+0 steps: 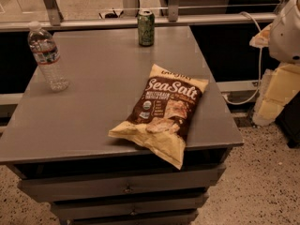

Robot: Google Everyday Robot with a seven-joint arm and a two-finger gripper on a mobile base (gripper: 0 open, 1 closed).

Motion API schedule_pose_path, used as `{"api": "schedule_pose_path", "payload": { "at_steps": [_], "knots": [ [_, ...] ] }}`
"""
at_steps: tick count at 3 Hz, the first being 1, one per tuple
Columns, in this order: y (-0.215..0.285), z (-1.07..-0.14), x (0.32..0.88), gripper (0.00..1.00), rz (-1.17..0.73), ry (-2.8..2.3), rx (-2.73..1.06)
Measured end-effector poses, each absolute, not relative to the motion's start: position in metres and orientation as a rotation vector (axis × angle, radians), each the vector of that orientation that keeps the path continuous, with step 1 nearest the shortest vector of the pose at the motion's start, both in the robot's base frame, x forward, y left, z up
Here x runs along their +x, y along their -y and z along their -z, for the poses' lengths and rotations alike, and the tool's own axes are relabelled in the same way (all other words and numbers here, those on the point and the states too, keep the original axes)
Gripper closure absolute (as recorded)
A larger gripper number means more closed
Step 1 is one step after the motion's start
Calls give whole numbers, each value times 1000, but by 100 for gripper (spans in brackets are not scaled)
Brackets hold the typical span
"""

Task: Move water bottle near brown chip bag

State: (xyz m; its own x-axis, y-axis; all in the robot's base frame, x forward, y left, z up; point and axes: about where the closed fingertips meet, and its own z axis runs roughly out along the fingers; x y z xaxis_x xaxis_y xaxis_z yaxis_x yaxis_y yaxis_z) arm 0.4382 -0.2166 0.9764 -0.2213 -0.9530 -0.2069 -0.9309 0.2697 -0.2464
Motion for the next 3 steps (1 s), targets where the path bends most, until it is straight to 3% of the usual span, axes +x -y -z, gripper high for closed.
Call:
{"api": "schedule_pose_path", "payload": {
  "at_steps": [3],
  "knots": [
    [216, -957, 471, 0, -11, -2214, -1704]
  ]
}}
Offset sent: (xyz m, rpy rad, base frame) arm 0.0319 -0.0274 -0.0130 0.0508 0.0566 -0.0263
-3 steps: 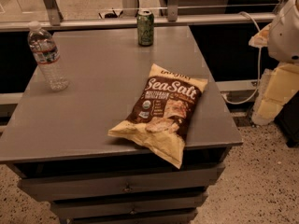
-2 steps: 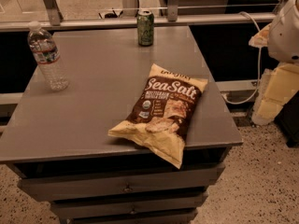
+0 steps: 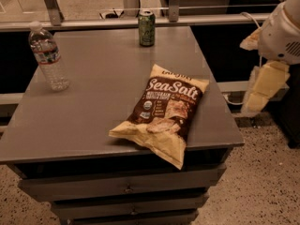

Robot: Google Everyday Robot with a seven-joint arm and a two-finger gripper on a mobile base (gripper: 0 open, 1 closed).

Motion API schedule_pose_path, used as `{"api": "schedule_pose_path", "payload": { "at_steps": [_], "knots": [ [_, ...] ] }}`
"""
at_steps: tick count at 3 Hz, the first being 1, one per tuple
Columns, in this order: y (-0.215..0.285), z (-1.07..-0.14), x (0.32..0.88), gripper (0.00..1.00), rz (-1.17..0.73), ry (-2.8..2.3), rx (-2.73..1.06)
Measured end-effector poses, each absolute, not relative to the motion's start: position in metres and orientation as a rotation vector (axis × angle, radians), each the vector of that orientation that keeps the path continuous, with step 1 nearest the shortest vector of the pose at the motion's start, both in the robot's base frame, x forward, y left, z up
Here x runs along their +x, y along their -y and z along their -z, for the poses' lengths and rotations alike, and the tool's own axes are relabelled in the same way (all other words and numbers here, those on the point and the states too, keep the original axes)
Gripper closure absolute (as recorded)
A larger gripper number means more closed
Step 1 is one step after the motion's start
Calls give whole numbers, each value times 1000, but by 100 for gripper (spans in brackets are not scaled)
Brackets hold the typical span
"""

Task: Move water bottle near brown chip bag

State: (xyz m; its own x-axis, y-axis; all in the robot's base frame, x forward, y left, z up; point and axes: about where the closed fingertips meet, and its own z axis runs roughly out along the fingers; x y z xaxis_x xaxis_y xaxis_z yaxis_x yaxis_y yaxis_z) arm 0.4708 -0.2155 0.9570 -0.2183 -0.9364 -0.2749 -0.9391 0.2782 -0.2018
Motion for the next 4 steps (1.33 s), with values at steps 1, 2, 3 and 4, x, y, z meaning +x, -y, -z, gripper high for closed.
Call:
{"api": "schedule_pose_path", "payload": {
  "at_steps": [1, 2, 3, 4],
  "knots": [
    [176, -941, 496, 0, -116, -2118, -1680],
    [137, -928, 512, 0, -195, -2024, -1652],
    [99, -926, 521, 0, -270, -1935, -1628],
    [95, -926, 522, 0, -281, -1925, -1623]
  ]
}}
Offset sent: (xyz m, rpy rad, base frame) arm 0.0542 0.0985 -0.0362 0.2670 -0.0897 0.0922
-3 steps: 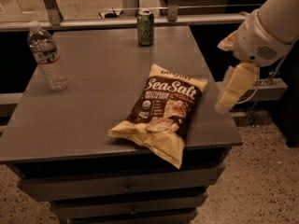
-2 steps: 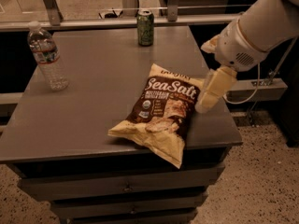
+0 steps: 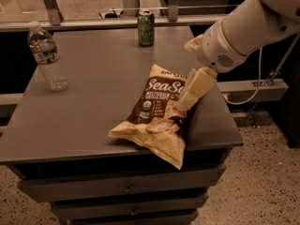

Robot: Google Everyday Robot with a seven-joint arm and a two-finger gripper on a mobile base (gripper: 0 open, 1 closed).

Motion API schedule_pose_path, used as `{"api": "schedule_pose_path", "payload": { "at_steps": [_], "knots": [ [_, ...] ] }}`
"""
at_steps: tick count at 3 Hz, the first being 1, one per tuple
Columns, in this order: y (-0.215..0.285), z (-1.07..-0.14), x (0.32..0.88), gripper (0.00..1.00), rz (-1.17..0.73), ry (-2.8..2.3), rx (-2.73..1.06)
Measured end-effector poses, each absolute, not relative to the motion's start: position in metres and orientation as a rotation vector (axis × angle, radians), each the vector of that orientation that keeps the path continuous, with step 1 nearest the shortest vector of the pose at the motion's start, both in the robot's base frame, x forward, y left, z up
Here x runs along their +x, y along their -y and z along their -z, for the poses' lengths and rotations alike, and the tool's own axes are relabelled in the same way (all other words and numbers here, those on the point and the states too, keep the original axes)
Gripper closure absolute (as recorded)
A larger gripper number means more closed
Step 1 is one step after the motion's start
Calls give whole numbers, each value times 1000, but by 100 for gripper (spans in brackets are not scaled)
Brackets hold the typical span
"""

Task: Move water bottle near brown chip bag

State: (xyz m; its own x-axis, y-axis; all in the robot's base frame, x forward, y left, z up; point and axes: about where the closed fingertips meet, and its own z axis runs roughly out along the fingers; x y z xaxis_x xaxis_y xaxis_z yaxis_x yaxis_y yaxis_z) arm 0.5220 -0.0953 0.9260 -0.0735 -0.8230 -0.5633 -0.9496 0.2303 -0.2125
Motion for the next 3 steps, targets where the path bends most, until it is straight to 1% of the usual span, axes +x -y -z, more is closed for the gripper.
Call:
{"api": "schedule_pose_path", "payload": {
  "at_steps": [1, 3],
  "knots": [
    [77, -928, 525, 0, -340, -1870, -1596],
    [-58, -940, 551, 0, -573, -1628, -1583]
  ]
}}
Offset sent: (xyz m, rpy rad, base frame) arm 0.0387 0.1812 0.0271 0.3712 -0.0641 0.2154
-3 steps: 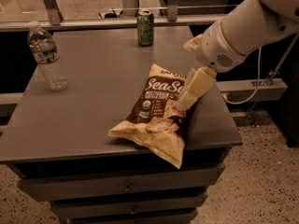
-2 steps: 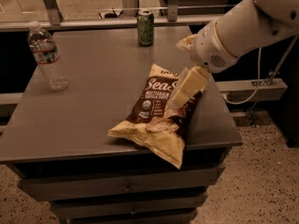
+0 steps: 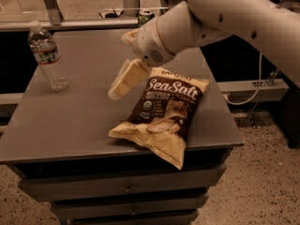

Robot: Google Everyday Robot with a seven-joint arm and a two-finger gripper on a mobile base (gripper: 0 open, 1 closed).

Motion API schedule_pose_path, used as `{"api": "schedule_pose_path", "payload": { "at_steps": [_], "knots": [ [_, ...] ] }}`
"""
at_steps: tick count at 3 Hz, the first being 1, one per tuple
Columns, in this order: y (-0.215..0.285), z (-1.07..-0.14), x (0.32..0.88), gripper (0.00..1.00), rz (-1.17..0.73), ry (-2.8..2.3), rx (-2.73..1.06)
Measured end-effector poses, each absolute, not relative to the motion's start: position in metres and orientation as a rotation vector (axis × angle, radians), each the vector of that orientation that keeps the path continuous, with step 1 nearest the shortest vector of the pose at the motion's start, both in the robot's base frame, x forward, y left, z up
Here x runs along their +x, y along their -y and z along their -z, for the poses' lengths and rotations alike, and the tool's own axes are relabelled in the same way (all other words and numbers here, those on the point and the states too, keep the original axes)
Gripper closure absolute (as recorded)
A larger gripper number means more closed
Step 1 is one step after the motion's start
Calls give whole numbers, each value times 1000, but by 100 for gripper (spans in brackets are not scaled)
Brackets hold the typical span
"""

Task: Move water bottle near brown chip bag

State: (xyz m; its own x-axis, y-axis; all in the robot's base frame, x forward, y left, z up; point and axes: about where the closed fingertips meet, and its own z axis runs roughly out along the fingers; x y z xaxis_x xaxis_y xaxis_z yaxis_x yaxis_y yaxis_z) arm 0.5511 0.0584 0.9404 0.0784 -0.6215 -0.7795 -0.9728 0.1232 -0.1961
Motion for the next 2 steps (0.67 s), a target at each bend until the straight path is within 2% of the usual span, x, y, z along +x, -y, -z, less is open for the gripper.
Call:
{"api": "schedule_pose_path", "payload": {
  "at_steps": [2],
  "knots": [
    [-172, -926, 579, 0, -706, -1523, -1517]
  ]
}}
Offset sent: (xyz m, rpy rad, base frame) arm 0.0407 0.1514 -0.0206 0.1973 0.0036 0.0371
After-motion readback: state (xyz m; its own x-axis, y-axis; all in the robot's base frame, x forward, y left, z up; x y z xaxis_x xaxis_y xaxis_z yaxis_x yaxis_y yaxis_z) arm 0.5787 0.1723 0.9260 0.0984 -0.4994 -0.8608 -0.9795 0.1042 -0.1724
